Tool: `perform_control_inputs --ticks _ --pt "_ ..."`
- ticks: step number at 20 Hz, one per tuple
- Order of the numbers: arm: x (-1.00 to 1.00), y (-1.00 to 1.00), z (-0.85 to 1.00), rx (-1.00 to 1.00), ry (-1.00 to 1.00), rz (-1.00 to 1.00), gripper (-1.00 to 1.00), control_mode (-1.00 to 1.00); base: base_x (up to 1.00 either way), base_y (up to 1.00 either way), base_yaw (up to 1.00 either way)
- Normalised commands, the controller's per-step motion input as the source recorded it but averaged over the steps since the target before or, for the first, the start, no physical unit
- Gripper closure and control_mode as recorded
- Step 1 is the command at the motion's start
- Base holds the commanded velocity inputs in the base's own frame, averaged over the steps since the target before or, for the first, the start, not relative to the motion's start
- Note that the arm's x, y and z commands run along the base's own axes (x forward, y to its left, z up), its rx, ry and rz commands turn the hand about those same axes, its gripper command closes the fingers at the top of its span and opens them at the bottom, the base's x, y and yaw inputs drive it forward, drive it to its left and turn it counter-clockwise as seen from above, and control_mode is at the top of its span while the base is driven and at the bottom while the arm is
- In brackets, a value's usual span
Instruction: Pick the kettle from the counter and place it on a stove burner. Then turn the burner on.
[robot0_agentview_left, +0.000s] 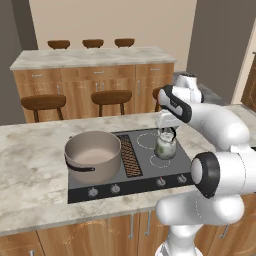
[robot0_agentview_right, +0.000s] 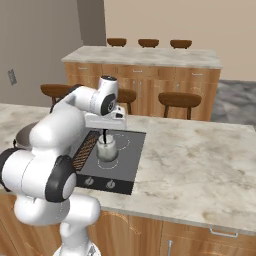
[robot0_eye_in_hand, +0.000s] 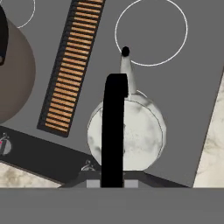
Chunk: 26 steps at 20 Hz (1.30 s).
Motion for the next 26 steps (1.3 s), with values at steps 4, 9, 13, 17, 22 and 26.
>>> perform_control_inputs --ticks 4,9,13,17,22,26 --pt "0.13 0.17 -0.2 -0.01 0.0 0.0 1.0 -1.0 0.0 0.0 0.0" --pt "0.17 0.15 -0.25 0.0 0.0 0.0 1.0 -1.0 0.0 0.0 0.0" --pt "0.13 0.04 -0.24 -0.02 0.0 0.0 1.0 -1.0 0.0 0.0 0.0" --pt "0.04 -0.01 -0.1 0.0 0.0 0.0 1.0 -1.0 0.0 0.0 0.0" --pt "0.15 0.0 -0.2 -0.03 0.01 0.0 1.0 -1.0 0.0 0.0 0.0" --pt "0.1 -0.01 -0.17 -0.01 0.0 0.0 1.0 -1.0 0.0 0.0 0.0"
